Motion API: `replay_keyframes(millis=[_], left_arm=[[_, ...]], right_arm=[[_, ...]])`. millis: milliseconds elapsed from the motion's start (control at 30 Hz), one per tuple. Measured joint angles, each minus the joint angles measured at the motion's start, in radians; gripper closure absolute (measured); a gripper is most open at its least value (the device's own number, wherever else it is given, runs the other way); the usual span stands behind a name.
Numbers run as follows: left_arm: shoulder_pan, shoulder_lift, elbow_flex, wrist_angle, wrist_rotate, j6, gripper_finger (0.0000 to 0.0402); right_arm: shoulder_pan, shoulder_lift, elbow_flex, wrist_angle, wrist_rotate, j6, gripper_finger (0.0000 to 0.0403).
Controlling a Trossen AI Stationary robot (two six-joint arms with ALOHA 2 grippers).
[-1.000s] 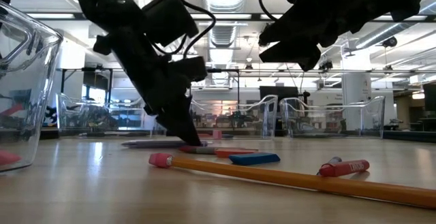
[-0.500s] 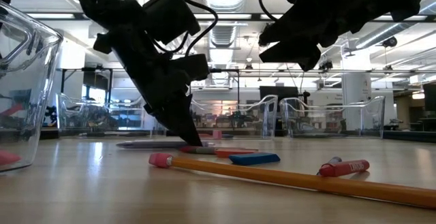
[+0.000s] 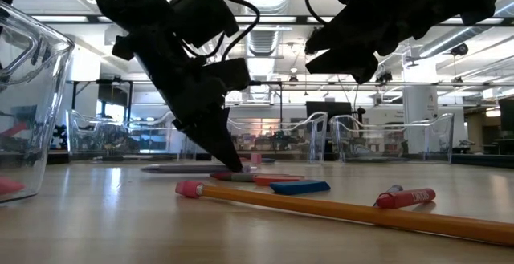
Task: Sort crayons/erasers/pens/pencils in bins
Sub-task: Put the light blue ballpen into the top left transparent bin
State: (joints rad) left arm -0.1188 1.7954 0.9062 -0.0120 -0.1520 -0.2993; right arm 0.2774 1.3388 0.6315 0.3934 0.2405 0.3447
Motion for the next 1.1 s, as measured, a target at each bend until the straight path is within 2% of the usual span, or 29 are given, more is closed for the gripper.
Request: replay_keyframes(millis=[633,833,1100], left_arm=[[0.001,-0.026,0.0,-0.01,-0.01,0.002,0.0387],[0.001,-0.031,0.0,-0.011,-0.01,0.002,0.0401],[0.015,-0.031,0.0,-0.006,-0.02,0.0,0.0364]], right_arm=[[0.0,0.0,0.0,-0.001,0.0,0.0,0.0165],[0.0,0.0,0.0,-0.001,0.0,0.0,0.0165],[0.0,0.0,0.0,-0.001,0.0,0.0,0.0165]])
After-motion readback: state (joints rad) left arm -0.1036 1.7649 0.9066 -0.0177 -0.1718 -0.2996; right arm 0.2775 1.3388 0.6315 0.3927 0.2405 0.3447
